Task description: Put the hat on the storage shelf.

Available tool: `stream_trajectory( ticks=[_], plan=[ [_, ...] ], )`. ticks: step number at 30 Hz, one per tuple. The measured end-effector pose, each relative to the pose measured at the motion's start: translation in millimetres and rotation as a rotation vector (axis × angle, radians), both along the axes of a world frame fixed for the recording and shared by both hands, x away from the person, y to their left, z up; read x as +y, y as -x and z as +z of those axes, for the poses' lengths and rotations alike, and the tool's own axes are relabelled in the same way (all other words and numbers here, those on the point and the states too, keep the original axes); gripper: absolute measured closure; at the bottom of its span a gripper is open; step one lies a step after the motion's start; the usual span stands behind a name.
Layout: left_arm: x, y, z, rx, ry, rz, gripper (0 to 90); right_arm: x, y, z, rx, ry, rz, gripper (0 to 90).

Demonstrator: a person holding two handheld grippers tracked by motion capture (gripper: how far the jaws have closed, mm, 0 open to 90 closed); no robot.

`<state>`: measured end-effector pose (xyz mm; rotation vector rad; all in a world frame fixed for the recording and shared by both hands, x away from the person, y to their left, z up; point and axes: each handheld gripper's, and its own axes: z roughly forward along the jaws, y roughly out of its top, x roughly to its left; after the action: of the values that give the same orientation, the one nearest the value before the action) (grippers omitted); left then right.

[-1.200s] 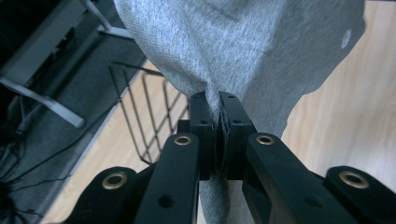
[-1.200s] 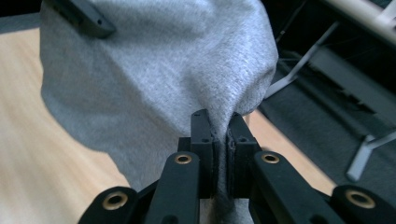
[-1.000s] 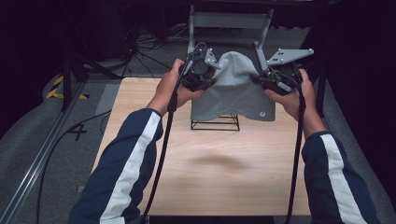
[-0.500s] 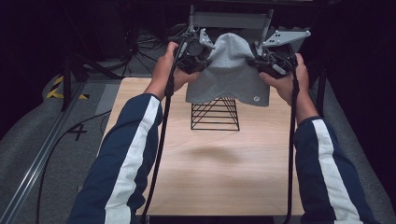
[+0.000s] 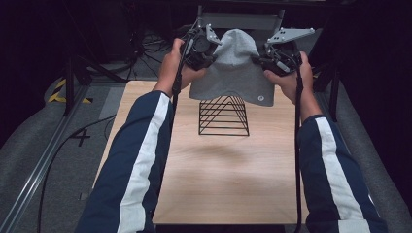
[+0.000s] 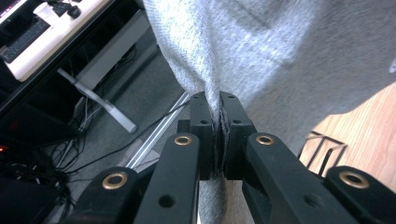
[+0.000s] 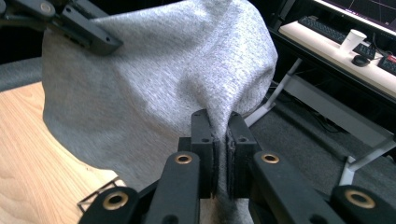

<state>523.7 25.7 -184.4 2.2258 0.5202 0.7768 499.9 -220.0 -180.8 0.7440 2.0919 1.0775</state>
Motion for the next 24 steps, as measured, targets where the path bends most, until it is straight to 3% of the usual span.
stream_trajectory(
  ticks=[5,12,17,24],
  plan=[
    [0.7,-5.4,-4.9,0.021,0.025,-0.006,86.0,1.3,-7.6,-2.7,0.007,-0.01,-0.001,84.7],
    [1.8,-7.7,-17.1,0.04,0.017,-0.021,86.0,2.1,-12.7,-17.3,0.04,-0.016,0.017,84.7],
    [9.0,-2.1,-19.5,0.05,0.038,-0.031,85.9,-0.2,-7.9,-24.0,0.054,-0.019,0.028,84.7],
    [14.4,11.3,-21.1,0.042,0.057,-0.043,86.0,-3.7,5.3,-24.4,0.037,-0.017,0.04,84.7]
  ],
)
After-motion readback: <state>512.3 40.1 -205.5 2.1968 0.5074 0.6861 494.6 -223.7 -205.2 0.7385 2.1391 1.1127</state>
